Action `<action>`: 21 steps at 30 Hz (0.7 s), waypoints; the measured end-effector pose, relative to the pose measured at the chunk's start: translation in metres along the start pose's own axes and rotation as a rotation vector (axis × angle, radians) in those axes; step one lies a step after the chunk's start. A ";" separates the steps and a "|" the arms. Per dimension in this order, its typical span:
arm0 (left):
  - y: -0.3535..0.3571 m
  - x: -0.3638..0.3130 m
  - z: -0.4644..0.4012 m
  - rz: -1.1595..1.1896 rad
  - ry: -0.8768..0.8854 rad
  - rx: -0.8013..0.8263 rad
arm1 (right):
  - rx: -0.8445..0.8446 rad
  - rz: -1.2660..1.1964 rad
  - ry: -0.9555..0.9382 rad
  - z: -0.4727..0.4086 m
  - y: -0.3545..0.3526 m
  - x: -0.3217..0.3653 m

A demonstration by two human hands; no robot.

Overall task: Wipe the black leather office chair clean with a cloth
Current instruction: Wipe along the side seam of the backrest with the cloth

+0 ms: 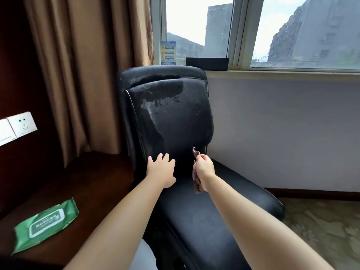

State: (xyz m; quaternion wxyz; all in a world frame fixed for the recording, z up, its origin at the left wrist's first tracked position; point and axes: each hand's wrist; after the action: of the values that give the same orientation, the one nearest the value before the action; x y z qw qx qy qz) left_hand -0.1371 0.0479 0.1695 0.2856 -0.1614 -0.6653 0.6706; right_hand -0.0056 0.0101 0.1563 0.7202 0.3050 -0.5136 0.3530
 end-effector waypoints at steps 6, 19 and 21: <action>0.021 -0.015 0.004 0.024 0.013 0.050 | -0.053 0.036 0.047 -0.010 -0.016 -0.027; 0.049 -0.048 0.001 0.060 0.040 0.120 | -0.125 0.048 0.122 -0.024 -0.037 -0.070; 0.054 -0.050 0.000 0.075 0.031 0.132 | -0.132 0.061 0.132 -0.028 -0.037 -0.076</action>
State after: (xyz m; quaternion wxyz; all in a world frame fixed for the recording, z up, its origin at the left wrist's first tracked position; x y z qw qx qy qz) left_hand -0.1069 0.0210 0.1084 0.2808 -0.1772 -0.6086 0.7207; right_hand 0.0224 -0.0025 0.0729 0.7598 0.2170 -0.4964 0.3593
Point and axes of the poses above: each hand's wrist, its own z-axis away from the middle knuckle, its own y-axis out of the palm, x = y × z, and after that the axes turned 8 degrees about y, right-handed
